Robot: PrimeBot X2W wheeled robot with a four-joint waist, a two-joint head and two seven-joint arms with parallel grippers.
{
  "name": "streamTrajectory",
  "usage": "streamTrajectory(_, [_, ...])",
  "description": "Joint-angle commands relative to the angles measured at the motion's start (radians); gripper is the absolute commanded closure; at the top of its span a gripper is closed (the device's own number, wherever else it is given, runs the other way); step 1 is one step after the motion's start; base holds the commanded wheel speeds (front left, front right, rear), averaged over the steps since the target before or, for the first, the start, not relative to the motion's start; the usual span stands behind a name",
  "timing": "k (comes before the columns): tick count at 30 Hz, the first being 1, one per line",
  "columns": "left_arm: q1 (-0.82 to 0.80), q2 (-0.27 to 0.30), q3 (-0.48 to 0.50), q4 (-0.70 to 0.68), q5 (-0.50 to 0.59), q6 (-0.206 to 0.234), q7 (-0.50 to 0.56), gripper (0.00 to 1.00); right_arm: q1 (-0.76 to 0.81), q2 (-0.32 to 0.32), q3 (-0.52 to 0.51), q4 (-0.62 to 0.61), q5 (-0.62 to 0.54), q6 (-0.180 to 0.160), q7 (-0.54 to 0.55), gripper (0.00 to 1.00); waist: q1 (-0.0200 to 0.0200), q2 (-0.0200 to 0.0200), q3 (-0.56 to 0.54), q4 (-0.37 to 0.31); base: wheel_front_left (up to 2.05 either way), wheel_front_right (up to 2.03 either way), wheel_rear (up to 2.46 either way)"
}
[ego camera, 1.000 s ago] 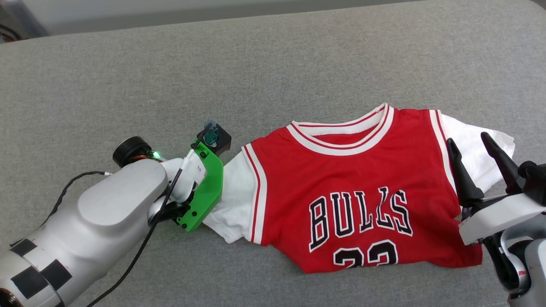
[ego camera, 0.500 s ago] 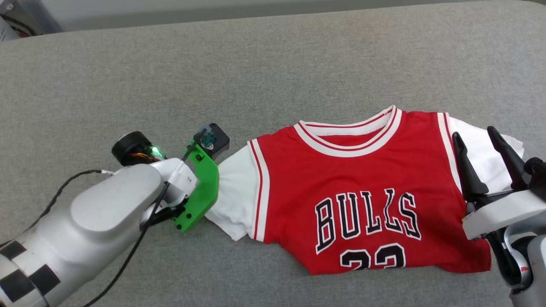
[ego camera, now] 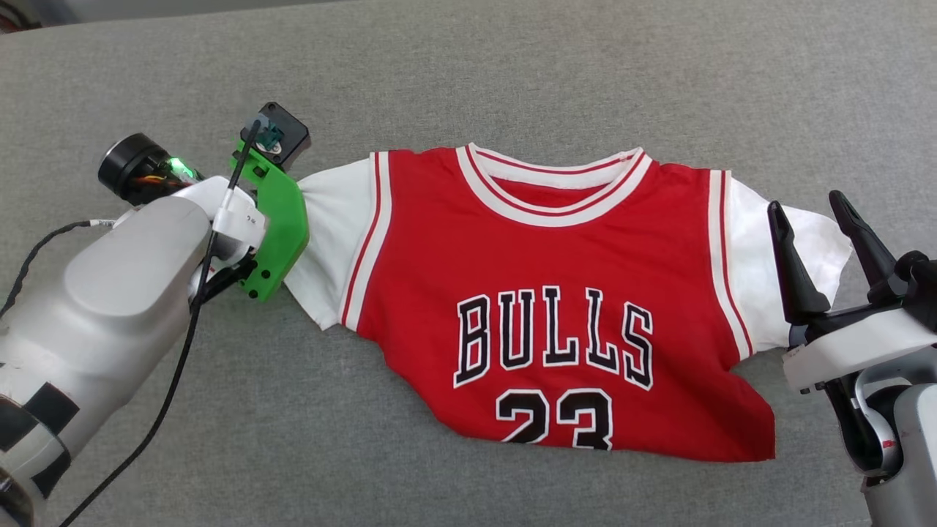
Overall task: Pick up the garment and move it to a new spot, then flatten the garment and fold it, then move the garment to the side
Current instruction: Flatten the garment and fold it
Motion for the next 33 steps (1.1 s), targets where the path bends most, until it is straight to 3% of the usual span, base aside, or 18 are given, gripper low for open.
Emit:
streamTrajectory(1, [0.013, -0.012, -0.002, 0.027, -0.002, -0.003, -0.007, 1.00, -0.012, 0.002, -0.001, 0.003, -0.007, -0.001, -0.011, 0.00, -0.0001, 0.0000, 0.016, -0.019, 0.00, 0.00, 0.00])
streamTrajectory(6, [0.064, -0.049, -0.014, 0.133, -0.024, -0.003, -0.024, 1.00, -0.017, 0.005, 0.000, 0.012, -0.010, -0.001, -0.018, 0.00, -0.0001, 0.0000, 0.020, -0.034, 0.00, 0.00, 0.00])
streamTrajectory(7, [0.070, -0.056, -0.015, 0.150, -0.034, -0.003, -0.041, 0.69, -0.017, 0.005, -0.002, 0.013, -0.010, -0.001, -0.019, 0.00, -0.0001, 0.0000, 0.017, -0.033, 0.00, 0.00, 0.00])
streamTrajectory(8, [0.072, -0.061, -0.015, 0.160, -0.039, -0.003, -0.055, 0.13, -0.015, 0.004, -0.006, 0.014, -0.010, -0.001, -0.020, 0.00, -0.0001, 0.0000, 0.014, -0.030, 0.00, 0.00, 0.00])
streamTrajectory(9, [0.068, -0.065, -0.015, 0.172, -0.038, -0.003, -0.083, 0.00, -0.012, 0.004, -0.009, 0.015, -0.010, -0.001, -0.020, 0.00, -0.0001, 0.0000, 0.009, -0.026, 0.00, 0.00, 0.00])
streamTrajectory(13, [0.045, -0.068, -0.006, 0.202, -0.046, -0.003, -0.183, 0.00, 0.002, 0.003, -0.023, 0.013, -0.012, -0.001, -0.020, 0.00, -0.0001, 0.0000, -0.013, -0.008, 0.00, 0.00, 0.00])
streamTrajectory(17, [0.027, -0.058, 0.026, 0.188, -0.133, -0.003, -0.190, 0.00, 0.025, 0.005, -0.038, 0.010, -0.012, -0.001, -0.016, 0.00, -0.0001, 0.0000, -0.038, 0.012, 0.00, 0.00, 0.00])
streamTrajectory(26, [-0.086, 0.051, 0.033, 0.048, -0.315, -0.003, 0.029, 0.00, 0.054, 0.000, -0.057, -0.014, -0.011, -0.001, -0.001, 0.00, -0.0001, 0.0000, -0.052, 0.032, 0.00, 0.00, 0.00])
streamTrajectory(33, [-0.125, 0.077, 0.019, 0.020, -0.400, -0.003, 0.206, 0.00, 0.039, -0.004, -0.049, -0.034, -0.014, -0.001, 0.010, 0.00, -0.0001, 0.0000, -0.028, 0.017, 0.00, 0.00, 0.00])
